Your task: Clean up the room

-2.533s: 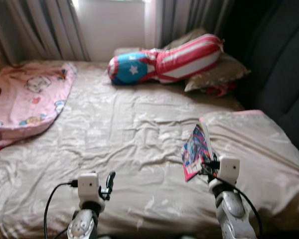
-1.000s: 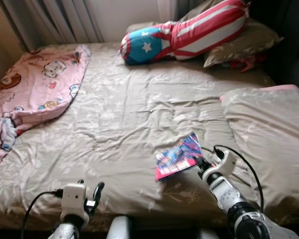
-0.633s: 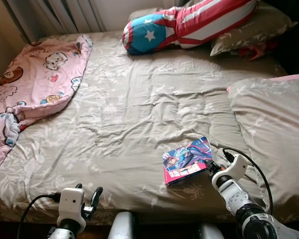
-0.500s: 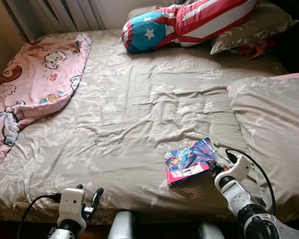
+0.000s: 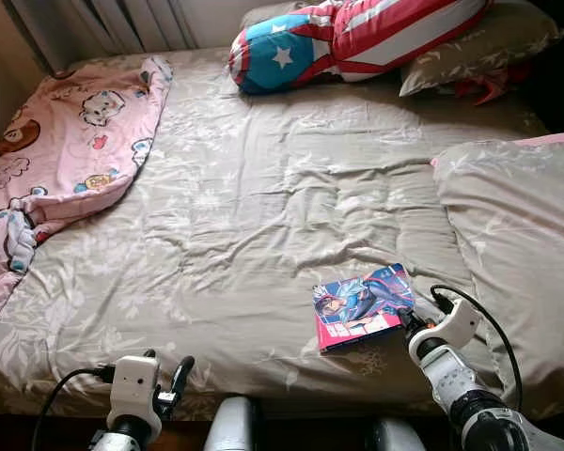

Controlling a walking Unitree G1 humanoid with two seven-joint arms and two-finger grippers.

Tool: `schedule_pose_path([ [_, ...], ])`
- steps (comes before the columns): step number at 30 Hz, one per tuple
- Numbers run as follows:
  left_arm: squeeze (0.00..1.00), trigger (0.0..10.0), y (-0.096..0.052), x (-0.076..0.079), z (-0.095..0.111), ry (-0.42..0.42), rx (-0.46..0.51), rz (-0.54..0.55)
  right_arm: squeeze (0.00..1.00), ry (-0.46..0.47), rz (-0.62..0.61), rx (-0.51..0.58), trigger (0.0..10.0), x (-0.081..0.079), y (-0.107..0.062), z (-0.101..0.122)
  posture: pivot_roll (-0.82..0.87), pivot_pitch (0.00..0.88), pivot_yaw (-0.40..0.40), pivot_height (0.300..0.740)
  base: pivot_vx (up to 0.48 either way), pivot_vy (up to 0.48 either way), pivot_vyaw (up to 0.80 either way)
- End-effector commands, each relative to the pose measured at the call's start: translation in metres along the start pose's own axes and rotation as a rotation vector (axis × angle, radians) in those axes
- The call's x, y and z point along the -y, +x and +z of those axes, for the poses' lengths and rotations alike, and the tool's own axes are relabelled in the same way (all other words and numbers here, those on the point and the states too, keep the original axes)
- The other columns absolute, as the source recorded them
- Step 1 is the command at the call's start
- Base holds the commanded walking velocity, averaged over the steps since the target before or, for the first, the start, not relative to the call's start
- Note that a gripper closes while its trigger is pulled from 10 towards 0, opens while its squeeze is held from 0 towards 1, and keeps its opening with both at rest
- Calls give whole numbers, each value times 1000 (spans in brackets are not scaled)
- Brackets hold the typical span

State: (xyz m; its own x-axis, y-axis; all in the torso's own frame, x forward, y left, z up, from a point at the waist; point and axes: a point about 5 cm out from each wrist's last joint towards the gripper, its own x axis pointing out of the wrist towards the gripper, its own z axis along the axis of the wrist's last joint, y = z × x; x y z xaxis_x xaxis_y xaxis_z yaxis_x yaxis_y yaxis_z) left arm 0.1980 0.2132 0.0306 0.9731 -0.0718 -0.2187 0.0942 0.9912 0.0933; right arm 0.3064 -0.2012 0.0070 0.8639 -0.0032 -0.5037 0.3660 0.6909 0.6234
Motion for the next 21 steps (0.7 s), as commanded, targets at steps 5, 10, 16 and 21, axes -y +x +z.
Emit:
schedule_pose_path([
  [5, 0, 10000, -2, 0, -8, 7, -35, -4, 384, -12, -53, -1, 10000, 11, -3, -1, 160, 192, 102, 651, 0, 0, 0],
  [10, 0, 10000, -1, 0, -8, 6, -33, -4, 1000, -2, -75, 11, 10000, 16, -4, 2, 158, 188, 101, 651, 0, 0, 0],
  [16, 0, 10000, 0, 0, -9, 1, -33, -6, 0, -22, -131, 33, 10000, 22, -6, 7, 153, 188, 100, 651, 0, 0, 0],
  [21, 0, 10000, 4, 2, -11, -6, -35, -11, 0, -22, -193, 68, 10000, 31, -8, 14, 148, 184, 97, 651, 0, 0, 0],
])
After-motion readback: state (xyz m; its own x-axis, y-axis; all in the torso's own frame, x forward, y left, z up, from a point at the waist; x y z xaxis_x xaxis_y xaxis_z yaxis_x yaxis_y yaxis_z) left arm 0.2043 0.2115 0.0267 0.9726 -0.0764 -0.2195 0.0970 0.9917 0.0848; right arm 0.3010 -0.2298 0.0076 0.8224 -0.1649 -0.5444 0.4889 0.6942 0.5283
